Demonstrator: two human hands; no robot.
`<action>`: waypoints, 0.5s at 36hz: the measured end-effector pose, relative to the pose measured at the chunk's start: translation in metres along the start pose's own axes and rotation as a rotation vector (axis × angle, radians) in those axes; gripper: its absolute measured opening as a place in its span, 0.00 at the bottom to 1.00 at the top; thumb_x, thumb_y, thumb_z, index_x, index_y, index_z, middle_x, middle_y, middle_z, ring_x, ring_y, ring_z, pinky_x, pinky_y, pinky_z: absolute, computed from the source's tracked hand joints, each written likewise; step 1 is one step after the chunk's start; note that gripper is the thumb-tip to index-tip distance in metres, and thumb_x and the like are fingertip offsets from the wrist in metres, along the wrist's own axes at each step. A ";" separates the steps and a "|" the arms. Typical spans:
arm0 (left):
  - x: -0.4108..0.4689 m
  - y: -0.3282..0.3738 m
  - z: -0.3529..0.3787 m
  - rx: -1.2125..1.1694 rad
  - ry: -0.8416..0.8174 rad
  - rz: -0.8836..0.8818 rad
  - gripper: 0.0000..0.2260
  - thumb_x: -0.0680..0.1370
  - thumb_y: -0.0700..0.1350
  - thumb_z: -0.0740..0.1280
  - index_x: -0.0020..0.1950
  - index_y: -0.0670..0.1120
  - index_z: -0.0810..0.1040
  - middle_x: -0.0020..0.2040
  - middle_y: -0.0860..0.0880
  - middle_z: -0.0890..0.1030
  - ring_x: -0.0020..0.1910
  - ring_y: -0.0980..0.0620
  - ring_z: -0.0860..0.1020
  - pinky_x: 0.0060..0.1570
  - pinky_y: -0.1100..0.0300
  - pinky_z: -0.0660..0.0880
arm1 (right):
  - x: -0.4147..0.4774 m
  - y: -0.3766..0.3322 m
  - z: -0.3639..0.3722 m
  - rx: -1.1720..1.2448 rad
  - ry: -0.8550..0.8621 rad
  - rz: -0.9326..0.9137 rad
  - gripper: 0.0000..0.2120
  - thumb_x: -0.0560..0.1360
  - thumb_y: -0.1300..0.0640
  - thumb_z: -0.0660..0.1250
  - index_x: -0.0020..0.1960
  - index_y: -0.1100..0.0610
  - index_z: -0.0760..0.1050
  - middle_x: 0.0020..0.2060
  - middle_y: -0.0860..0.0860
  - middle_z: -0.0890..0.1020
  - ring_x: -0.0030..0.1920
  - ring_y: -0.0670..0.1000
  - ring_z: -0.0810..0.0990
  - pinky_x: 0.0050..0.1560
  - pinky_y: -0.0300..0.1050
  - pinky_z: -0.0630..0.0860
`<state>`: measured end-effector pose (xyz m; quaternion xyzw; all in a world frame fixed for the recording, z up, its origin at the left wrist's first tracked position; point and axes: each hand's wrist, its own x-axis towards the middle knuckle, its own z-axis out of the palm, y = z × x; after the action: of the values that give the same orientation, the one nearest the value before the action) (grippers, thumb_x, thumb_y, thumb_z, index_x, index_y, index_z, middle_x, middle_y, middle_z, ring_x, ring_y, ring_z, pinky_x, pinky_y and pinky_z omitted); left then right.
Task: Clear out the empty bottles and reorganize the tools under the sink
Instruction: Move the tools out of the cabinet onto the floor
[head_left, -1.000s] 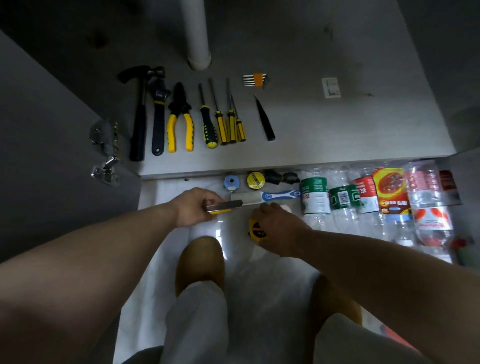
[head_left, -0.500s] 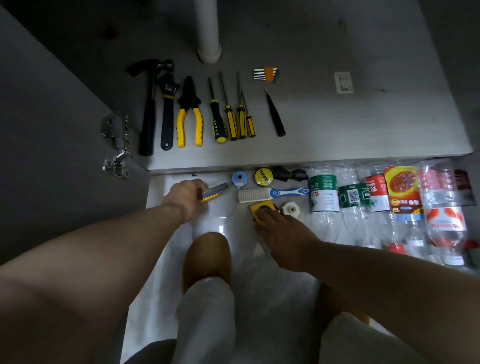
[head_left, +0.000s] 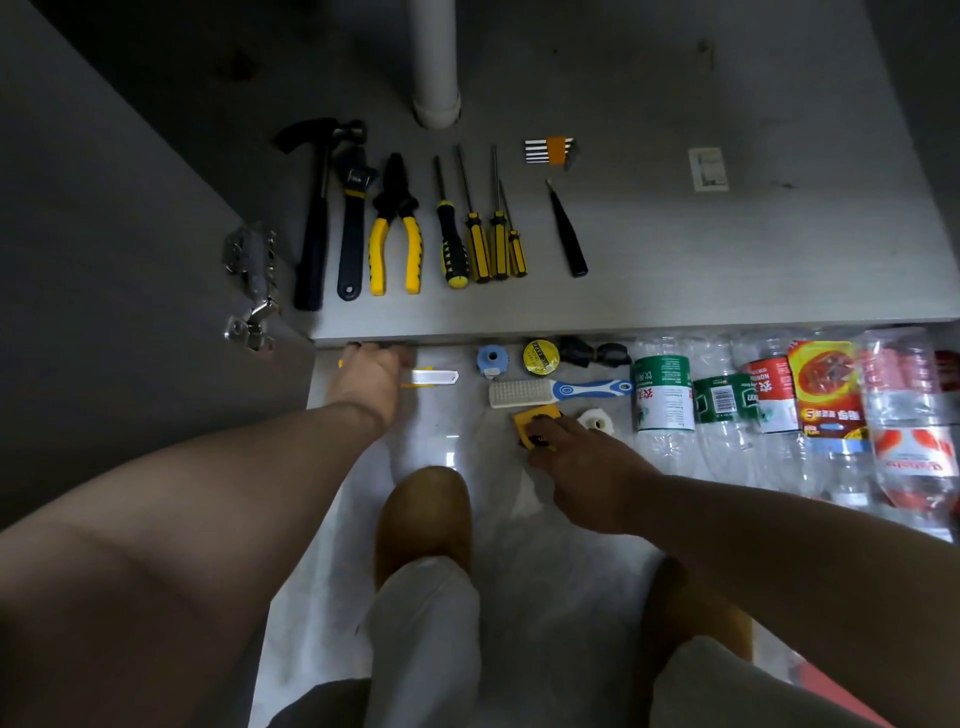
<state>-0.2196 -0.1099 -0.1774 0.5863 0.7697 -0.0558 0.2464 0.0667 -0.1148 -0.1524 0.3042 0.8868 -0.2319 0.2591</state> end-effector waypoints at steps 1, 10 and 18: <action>0.000 -0.001 0.001 -0.034 -0.001 0.015 0.22 0.74 0.33 0.65 0.66 0.49 0.78 0.63 0.44 0.78 0.65 0.40 0.73 0.67 0.52 0.69 | -0.001 0.001 -0.001 0.006 -0.019 -0.005 0.27 0.76 0.54 0.66 0.75 0.53 0.68 0.76 0.53 0.60 0.75 0.56 0.61 0.71 0.53 0.69; -0.018 0.006 0.004 -0.260 -0.036 0.075 0.22 0.75 0.29 0.64 0.67 0.43 0.77 0.65 0.40 0.73 0.61 0.42 0.75 0.58 0.64 0.67 | -0.008 0.016 -0.012 -0.010 -0.138 -0.020 0.28 0.79 0.53 0.64 0.78 0.49 0.62 0.81 0.49 0.50 0.80 0.54 0.52 0.76 0.52 0.61; -0.026 0.007 -0.002 -0.044 -0.050 -0.019 0.19 0.78 0.36 0.64 0.68 0.49 0.75 0.66 0.41 0.74 0.63 0.39 0.74 0.60 0.54 0.74 | -0.010 0.024 -0.011 0.076 -0.140 0.059 0.25 0.80 0.52 0.63 0.76 0.49 0.65 0.80 0.49 0.56 0.77 0.54 0.60 0.72 0.50 0.67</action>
<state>-0.2090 -0.1298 -0.1627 0.5718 0.7699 -0.0561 0.2778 0.0857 -0.0959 -0.1446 0.3230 0.8477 -0.2785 0.3154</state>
